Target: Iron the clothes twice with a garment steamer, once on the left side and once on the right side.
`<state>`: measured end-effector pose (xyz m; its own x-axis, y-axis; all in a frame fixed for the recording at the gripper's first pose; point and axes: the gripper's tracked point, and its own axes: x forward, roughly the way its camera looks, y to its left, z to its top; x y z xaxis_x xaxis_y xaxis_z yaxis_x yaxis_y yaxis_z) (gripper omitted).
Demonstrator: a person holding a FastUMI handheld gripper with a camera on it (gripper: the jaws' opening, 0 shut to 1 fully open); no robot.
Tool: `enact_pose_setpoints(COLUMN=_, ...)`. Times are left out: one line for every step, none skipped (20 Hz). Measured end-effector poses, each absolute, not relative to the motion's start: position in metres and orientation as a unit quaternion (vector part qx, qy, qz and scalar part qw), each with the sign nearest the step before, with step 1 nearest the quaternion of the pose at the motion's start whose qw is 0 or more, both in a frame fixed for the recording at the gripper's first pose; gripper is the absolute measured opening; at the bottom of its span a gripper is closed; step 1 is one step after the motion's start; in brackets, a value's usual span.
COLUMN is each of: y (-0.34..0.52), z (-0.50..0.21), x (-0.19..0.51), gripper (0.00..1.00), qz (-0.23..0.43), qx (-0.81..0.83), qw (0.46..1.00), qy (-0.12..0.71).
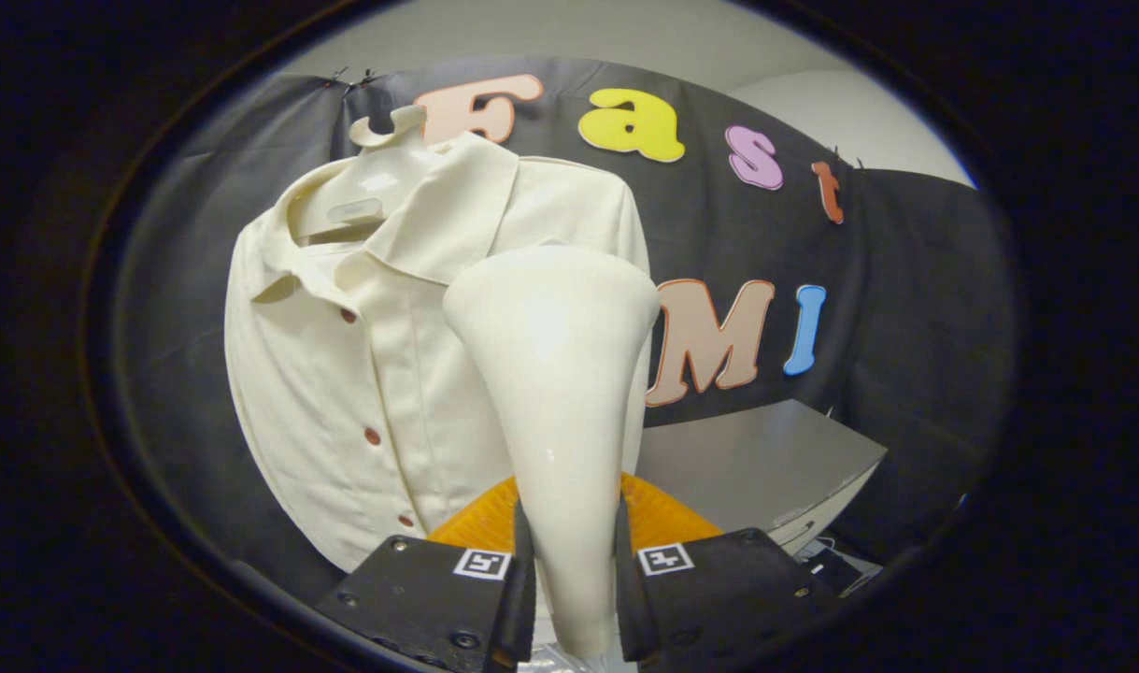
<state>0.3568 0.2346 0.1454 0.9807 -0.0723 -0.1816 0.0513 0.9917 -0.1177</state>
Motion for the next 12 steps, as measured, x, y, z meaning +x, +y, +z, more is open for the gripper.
enact_pose_setpoints(y=0.235, z=0.143, x=0.364, gripper=0.35, qz=-0.028, qx=-0.059, qw=0.994, qy=0.093)
enact_pose_setpoints(y=0.234, z=0.141, x=0.368, gripper=0.35, qz=-0.028, qx=-0.063, qw=0.994, qy=0.085)
enact_pose_setpoints(y=0.234, z=0.140, x=0.370, gripper=0.36, qz=-0.028, qx=-0.065, qw=0.995, qy=0.074)
enact_pose_setpoints(y=0.234, z=0.137, x=0.370, gripper=0.36, qz=-0.028, qx=-0.060, qw=0.995, qy=0.068)
enact_pose_setpoints(y=0.232, z=0.134, x=0.370, gripper=0.36, qz=-0.030, qx=-0.056, qw=0.996, qy=0.060)
enact_pose_setpoints(y=0.231, z=0.132, x=0.373, gripper=0.35, qz=-0.032, qx=-0.054, qw=0.997, qy=0.052)
enact_pose_setpoints(y=0.230, z=0.128, x=0.374, gripper=0.35, qz=-0.035, qx=-0.051, qw=0.997, qy=0.045)
enact_pose_setpoints(y=0.228, z=0.120, x=0.374, gripper=0.35, qz=-0.040, qx=-0.050, qw=0.997, qy=0.047)
enact_pose_setpoints(y=0.228, z=0.111, x=0.373, gripper=0.35, qz=-0.043, qx=-0.054, qw=0.996, qy=0.054)
enact_pose_setpoints(y=0.229, z=0.101, x=0.372, gripper=0.35, qz=-0.044, qx=-0.061, qw=0.995, qy=0.062)
enact_pose_setpoints(y=0.229, z=0.092, x=0.371, gripper=0.35, qz=-0.047, qx=-0.068, qw=0.994, qy=0.069)
enact_pose_setpoints(y=0.228, z=0.082, x=0.370, gripper=0.35, qz=-0.048, qx=-0.072, qw=0.993, qy=0.076)
